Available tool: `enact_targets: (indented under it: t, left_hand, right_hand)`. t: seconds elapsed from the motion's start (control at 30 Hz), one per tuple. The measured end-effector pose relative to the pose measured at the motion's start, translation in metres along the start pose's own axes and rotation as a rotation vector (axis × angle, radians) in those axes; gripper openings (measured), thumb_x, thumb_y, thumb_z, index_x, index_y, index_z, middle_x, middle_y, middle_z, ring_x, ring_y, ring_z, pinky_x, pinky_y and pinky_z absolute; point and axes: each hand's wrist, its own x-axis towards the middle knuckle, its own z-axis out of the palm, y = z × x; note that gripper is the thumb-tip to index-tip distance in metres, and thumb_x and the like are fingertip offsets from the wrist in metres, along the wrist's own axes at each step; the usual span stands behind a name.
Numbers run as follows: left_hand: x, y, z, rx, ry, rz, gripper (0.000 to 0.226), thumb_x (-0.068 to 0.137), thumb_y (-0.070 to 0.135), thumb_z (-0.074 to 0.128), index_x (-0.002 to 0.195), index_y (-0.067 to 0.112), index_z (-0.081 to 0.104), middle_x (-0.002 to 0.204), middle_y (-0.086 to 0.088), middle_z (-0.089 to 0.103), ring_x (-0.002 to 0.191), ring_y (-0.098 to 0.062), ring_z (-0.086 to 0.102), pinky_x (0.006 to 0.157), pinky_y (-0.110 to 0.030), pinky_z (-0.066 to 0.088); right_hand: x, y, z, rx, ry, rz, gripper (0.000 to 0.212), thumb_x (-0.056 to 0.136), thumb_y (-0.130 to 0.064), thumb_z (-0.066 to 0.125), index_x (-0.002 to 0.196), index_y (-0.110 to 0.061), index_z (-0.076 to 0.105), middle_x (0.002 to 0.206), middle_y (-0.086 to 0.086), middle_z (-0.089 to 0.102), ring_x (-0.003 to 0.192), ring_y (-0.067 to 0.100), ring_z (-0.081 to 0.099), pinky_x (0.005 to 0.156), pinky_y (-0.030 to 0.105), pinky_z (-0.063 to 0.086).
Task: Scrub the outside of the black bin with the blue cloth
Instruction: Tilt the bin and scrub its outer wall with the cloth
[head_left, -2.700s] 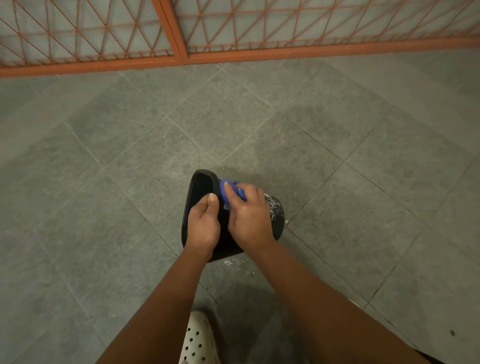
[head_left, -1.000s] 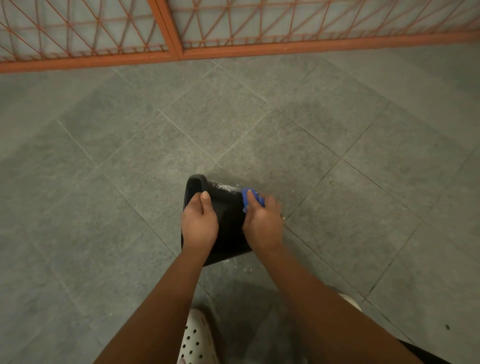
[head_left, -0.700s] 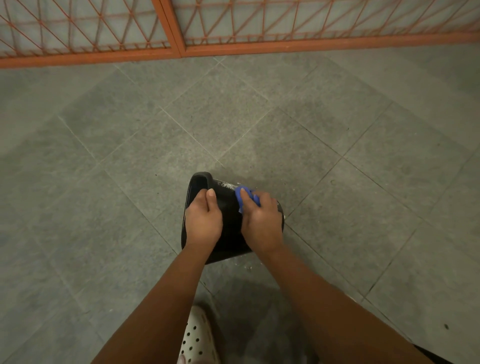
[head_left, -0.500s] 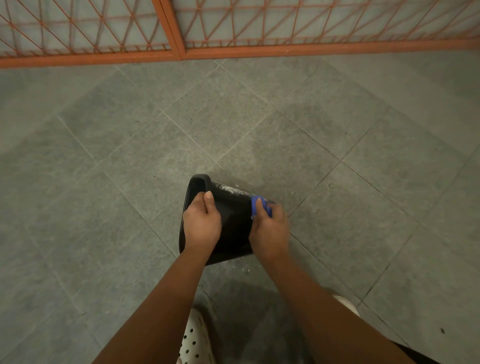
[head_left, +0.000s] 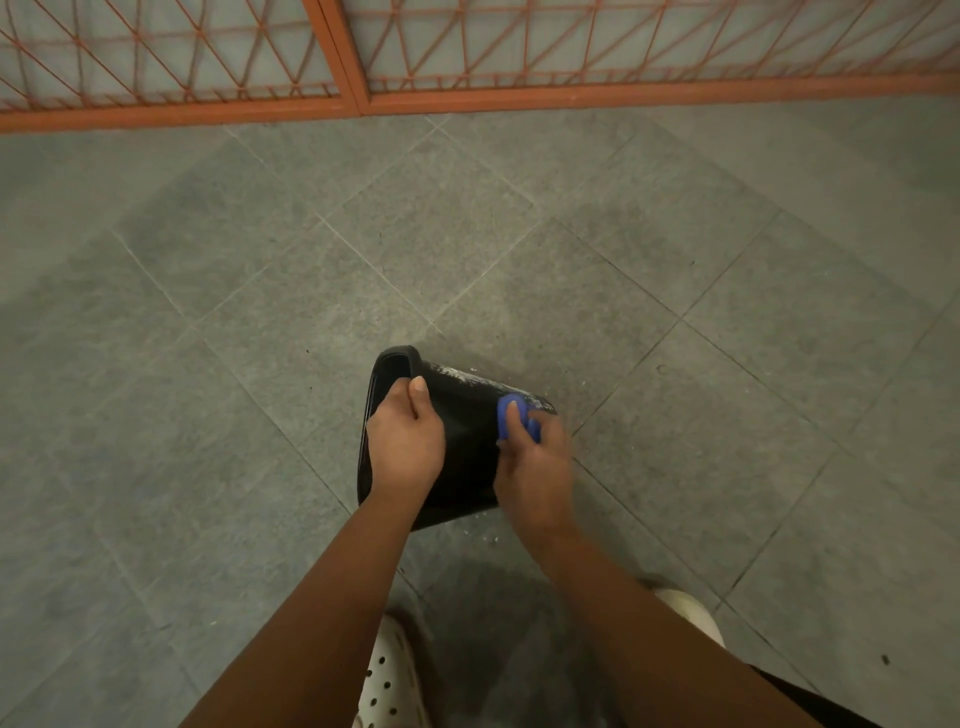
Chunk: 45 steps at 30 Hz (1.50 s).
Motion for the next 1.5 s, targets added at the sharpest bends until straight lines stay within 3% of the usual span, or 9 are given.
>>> enact_targets:
  t: [0.13, 0.3, 0.43, 0.63, 0.7, 0.83, 1.03, 1.3, 1.5]
  left_hand:
    - [0.000, -0.001, -0.001, 0.003, 0.006, 0.000, 0.039, 0.101, 0.034, 0.035, 0.087, 0.005, 0.057, 0.072, -0.015, 0.060, 0.070, -0.029, 0.061, 0.071, -0.045, 0.053]
    - [0.000, -0.001, -0.003, 0.012, 0.022, 0.001, 0.038, 0.101, 0.032, 0.035, 0.090, 0.004, 0.058, 0.073, -0.014, 0.059, 0.065, -0.020, 0.056, 0.068, -0.036, 0.048]
    - [-0.001, 0.000, 0.001, 0.050, 0.006, 0.057, 0.038, 0.101, 0.031, 0.035, 0.083, 0.003, 0.054, 0.065, -0.013, 0.058, 0.061, -0.025, 0.058, 0.058, -0.032, 0.047]
    - [0.000, 0.001, 0.001, 0.072, 0.020, 0.073, 0.037, 0.101, 0.030, 0.036, 0.081, 0.004, 0.054, 0.062, -0.004, 0.051, 0.057, -0.014, 0.049, 0.055, -0.023, 0.040]
    - [0.000, 0.000, 0.001, 0.046, 0.023, 0.057, 0.038, 0.101, 0.030, 0.036, 0.081, 0.003, 0.054, 0.063, -0.007, 0.053, 0.058, -0.016, 0.051, 0.056, -0.026, 0.042]
    - [-0.001, 0.001, 0.003, 0.080, 0.021, 0.088, 0.035, 0.101, 0.028, 0.037, 0.076, 0.007, 0.050, 0.057, -0.001, 0.046, 0.051, -0.009, 0.044, 0.050, -0.010, 0.039]
    - [0.001, -0.002, 0.001, 0.018, 0.020, 0.063, 0.038, 0.101, 0.031, 0.035, 0.089, 0.003, 0.056, 0.071, -0.015, 0.058, 0.065, -0.023, 0.057, 0.065, -0.035, 0.049]
    - [0.000, -0.002, 0.003, 0.050, 0.035, 0.062, 0.038, 0.101, 0.030, 0.036, 0.083, 0.002, 0.054, 0.063, -0.008, 0.052, 0.058, -0.018, 0.051, 0.056, -0.028, 0.042]
    - [0.000, -0.003, 0.002, 0.058, 0.032, 0.064, 0.037, 0.101, 0.031, 0.035, 0.082, 0.005, 0.052, 0.062, -0.003, 0.049, 0.056, -0.013, 0.048, 0.054, -0.025, 0.039]
  right_hand:
    - [0.014, -0.004, 0.004, -0.035, -0.019, -0.157, 0.052, 0.086, -0.028, 0.030, 0.128, -0.011, 0.053, 0.103, 0.015, 0.057, 0.092, 0.030, 0.054, 0.071, 0.041, 0.052]
    - [0.024, 0.020, 0.005, -0.034, -0.028, 0.057, 0.041, 0.084, -0.012, 0.051, 0.124, -0.012, 0.058, 0.099, 0.019, 0.057, 0.089, 0.036, 0.056, 0.073, 0.043, 0.051]
    - [0.012, 0.011, 0.005, -0.029, -0.033, 0.219, 0.042, 0.091, -0.018, 0.050, 0.133, -0.015, 0.051, 0.119, 0.017, 0.051, 0.102, 0.033, 0.052, 0.087, 0.042, 0.049]
    - [0.027, 0.008, 0.004, 0.023, -0.025, -0.008, 0.041, 0.084, -0.015, 0.050, 0.124, -0.014, 0.059, 0.103, 0.014, 0.057, 0.091, 0.033, 0.054, 0.074, 0.042, 0.050]
    - [0.032, 0.025, 0.002, -0.024, -0.052, 0.039, 0.040, 0.086, -0.012, 0.049, 0.126, -0.015, 0.058, 0.106, 0.015, 0.059, 0.094, 0.034, 0.054, 0.077, 0.040, 0.047]
    - [0.016, 0.035, -0.001, -0.005, -0.053, 0.170, 0.040, 0.091, -0.013, 0.051, 0.131, -0.015, 0.053, 0.116, 0.012, 0.054, 0.103, 0.028, 0.050, 0.086, 0.034, 0.043]
    - [0.014, 0.013, 0.006, 0.031, 0.054, -0.072, 0.039, 0.085, -0.015, 0.047, 0.121, -0.011, 0.061, 0.099, 0.014, 0.060, 0.088, 0.030, 0.055, 0.073, 0.036, 0.050]
    - [0.018, 0.028, 0.002, -0.024, -0.098, 0.288, 0.042, 0.091, -0.015, 0.049, 0.132, -0.013, 0.051, 0.117, 0.016, 0.050, 0.102, 0.031, 0.051, 0.086, 0.037, 0.047]
    - [0.022, 0.023, 0.003, -0.030, -0.071, 0.059, 0.041, 0.089, -0.012, 0.053, 0.130, -0.015, 0.054, 0.107, 0.015, 0.056, 0.097, 0.030, 0.052, 0.080, 0.039, 0.048]
